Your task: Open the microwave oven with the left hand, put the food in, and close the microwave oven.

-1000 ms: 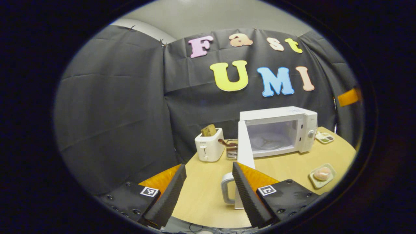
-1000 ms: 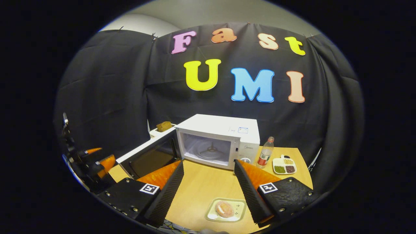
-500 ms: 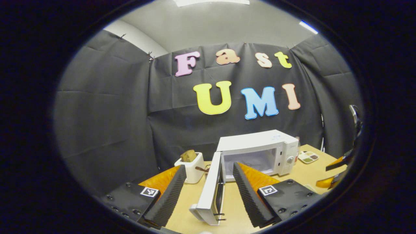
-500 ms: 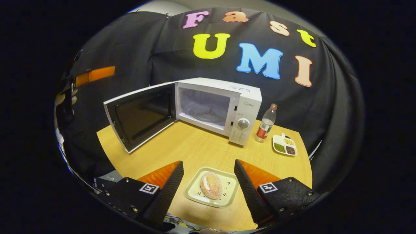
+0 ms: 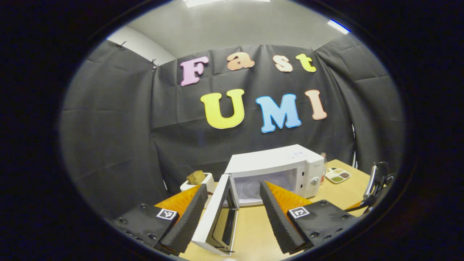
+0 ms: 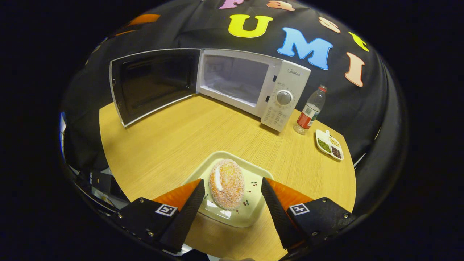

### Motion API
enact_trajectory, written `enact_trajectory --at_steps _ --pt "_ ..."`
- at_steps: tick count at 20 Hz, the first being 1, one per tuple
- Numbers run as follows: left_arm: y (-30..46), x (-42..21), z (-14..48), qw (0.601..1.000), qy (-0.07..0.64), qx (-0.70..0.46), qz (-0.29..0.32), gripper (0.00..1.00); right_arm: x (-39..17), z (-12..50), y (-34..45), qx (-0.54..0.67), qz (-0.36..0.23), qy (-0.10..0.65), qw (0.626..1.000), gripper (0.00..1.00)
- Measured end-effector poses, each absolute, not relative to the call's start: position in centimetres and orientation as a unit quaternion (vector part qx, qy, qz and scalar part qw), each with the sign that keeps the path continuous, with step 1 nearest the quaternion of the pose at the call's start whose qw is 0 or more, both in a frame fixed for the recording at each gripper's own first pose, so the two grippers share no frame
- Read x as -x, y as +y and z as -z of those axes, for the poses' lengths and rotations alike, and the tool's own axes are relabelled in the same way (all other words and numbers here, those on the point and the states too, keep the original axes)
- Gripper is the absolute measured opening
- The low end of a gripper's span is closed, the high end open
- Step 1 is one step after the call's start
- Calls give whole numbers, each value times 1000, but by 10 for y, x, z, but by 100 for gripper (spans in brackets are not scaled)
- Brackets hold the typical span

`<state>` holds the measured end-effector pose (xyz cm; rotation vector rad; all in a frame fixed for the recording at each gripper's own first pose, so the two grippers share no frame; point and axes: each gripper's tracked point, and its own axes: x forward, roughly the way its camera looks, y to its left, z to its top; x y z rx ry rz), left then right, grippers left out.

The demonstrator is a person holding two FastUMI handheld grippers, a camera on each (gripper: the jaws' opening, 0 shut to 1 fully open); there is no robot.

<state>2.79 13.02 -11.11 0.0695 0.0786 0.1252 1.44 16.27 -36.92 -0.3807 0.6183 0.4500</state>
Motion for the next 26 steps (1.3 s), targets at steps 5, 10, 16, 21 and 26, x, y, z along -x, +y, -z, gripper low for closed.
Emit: enact_trajectory --at_steps 5,10,16,21,26 --pt "133 -34 121 996 51 -45 -61 97 -29 390 176 189 -225 315 902 96" --pt "145 -34 134 995 67 -45 -65 94 -40 402 180 194 -224 325 898 90" --pt "150 -39 142 994 75 -48 -61 94 -44 404 178 183 -231 355 887 69" --pt "157 -43 142 995 72 -47 -60 98 -49 377 185 138 -224 358 896 60" --pt "169 -42 144 995 71 -44 -59 97 -70 317 235 12 -240 335 911 59"
